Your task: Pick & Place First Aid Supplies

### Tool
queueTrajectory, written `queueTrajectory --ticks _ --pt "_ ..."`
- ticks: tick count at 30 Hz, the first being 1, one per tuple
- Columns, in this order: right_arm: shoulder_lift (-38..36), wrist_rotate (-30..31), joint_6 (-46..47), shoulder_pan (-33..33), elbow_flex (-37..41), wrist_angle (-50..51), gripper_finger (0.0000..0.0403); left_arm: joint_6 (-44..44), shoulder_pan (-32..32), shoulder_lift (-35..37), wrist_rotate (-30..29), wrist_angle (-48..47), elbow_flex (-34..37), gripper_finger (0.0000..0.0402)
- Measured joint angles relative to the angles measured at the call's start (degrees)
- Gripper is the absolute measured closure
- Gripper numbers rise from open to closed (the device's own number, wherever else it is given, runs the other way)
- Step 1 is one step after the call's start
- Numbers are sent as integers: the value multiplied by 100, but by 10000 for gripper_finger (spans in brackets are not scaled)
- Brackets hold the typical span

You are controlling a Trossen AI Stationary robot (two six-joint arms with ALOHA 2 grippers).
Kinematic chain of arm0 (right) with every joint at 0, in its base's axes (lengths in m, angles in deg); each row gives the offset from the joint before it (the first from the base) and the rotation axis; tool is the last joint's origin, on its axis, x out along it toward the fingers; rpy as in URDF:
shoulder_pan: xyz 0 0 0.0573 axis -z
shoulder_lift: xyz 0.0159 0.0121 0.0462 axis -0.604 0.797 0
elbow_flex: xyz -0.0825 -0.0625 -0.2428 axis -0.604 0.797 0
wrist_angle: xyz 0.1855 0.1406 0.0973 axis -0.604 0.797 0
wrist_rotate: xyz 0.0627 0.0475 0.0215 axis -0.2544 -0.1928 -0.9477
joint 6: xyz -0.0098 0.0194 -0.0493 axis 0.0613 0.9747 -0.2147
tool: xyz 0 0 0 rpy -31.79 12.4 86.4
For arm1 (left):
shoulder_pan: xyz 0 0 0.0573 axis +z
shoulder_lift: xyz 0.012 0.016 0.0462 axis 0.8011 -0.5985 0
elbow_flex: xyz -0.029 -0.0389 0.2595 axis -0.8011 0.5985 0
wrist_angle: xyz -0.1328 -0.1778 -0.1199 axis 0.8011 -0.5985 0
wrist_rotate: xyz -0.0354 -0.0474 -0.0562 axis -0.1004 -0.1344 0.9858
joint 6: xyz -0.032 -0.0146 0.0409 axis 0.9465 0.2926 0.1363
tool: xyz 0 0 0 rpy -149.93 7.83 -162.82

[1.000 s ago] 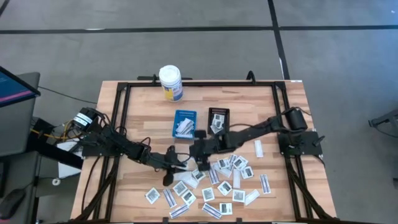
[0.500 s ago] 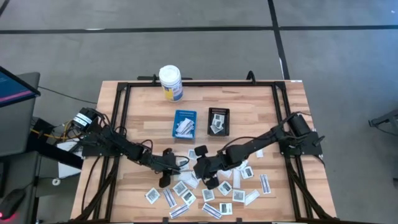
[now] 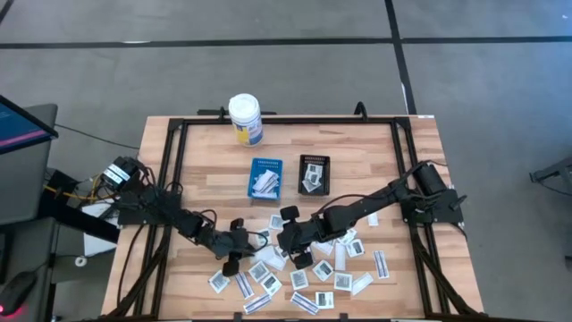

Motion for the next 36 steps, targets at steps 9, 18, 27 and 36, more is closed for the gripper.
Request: queueTrajectory --ticks 9,18,27,36 --pt "0 -1 -2 6 0 -12 280 31 4 -493 -178 164 -36 363" --pt "0 0 -2 99 0 -28 280 -365 0 -57 -378 165 53 397" --pt "0 0 -9 180 2 -32 280 -1715 214 823 -2328 227 30 397" --pt "0 0 -45 229 2 -55 280 -1679 1845 1425 -2724 253 23 398"
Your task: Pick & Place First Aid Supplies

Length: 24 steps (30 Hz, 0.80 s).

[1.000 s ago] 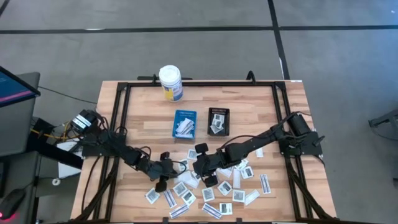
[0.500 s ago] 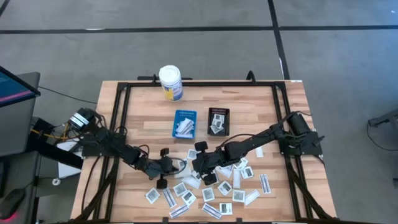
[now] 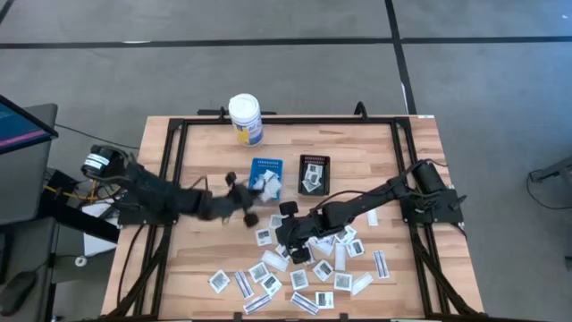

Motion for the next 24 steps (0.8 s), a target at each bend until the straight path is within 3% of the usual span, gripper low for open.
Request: queueTrajectory --ticks 7,10,18,20,24 --pt "0 -1 -13 61 0 5 280 408 1357 -165 1711 -57 -4 378" --pt "0 -1 -13 68 0 22 280 490 1542 -208 1921 -161 -6 363" --pt "0 -2 -13 66 0 35 280 533 1377 -204 1974 -260 -4 327" --pt "0 -2 -12 66 0 37 280 702 1238 -183 2414 -226 -6 325" --pt "0 -2 -12 64 0 37 280 1232 835 -182 4085 -166 -13 326"
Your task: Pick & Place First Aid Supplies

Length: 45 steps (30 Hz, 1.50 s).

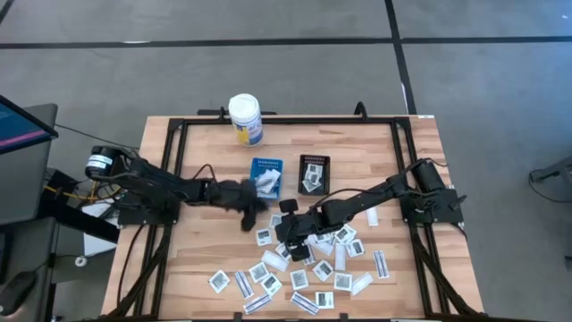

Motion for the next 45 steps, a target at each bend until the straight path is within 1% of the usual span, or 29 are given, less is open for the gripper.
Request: queueTrajectory --ticks 2,3,5,7,9,12,14,16,18,21,24,27,29,32,35,40,43,45 --pt "0 0 -1 0 0 -5 280 437 -321 0 615 1 0 328" --pt "0 0 -1 0 0 -11 280 645 -529 0 790 -1 0 329" --pt "0 0 -1 0 0 -13 280 1006 -1056 0 912 0 0 331" --pt "0 0 -1 0 0 -13 280 1145 -1616 -28 857 9 0 333" --pt "0 0 -1 0 0 -17 280 1189 -2186 -114 469 11 0 334" --pt "0 0 -3 4 0 -41 280 1189 -2926 -320 -395 30 0 334" --pt "0 0 -7 4 0 -82 280 1189 -3287 -472 -940 37 0 334" --pt "0 0 -122 4 0 -133 280 1203 -3517 -671 -1317 62 0 334" --pt "0 -2 -219 4 0 -184 280 1370 -3645 -935 -1512 119 0 334" --pt "0 -2 -300 2 0 -208 280 1718 -3720 -1389 -1509 352 0 334" --pt "0 -2 -307 0 2 -210 280 1742 -3819 -1661 -1473 832 -3 334" --pt "0 -2 -307 9 2 -210 280 1610 -3946 -1674 -1390 937 -2 334" --pt "1 -2 -308 9 2 -212 280 1506 -4009 -1559 -1377 936 0 334" --pt "0 -2 -309 9 2 -210 280 1506 -4074 -1391 -1431 969 -2 334" --pt "0 -2 -309 9 2 -210 280 1566 -4164 -1401 -1425 932 -2 334" --pt "0 -2 -307 9 2 -210 280 1944 -4232 -1793 -1421 982 -15 335" --pt "0 -2 -309 9 2 -210 280 1939 -4259 -2039 -1556 1026 -27 335" --pt "0 -2 -307 9 2 -210 280 1920 -4248 -2139 -1749 1071 -43 335"
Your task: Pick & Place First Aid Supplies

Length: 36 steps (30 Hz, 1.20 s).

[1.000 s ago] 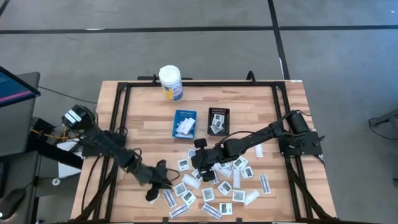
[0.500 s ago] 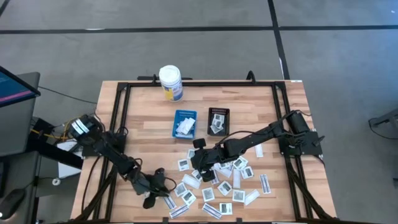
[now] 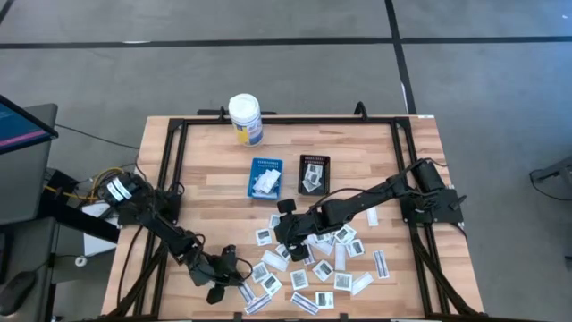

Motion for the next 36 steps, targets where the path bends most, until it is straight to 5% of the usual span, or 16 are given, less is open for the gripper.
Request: queueTrajectory --ticks 10,19,29,36 --pt "2 0 -2 68 0 -48 281 -323 286 97 -1311 -324 37 335" --pt "0 -2 -2 190 0 -157 281 -1475 819 1015 -2389 -1901 72 335" --pt "2 -2 -2 275 0 -153 281 -894 1168 2205 -2104 -2791 61 335" --pt "1 -15 -2 273 0 -153 281 -513 1168 1939 -1630 -2760 56 331"
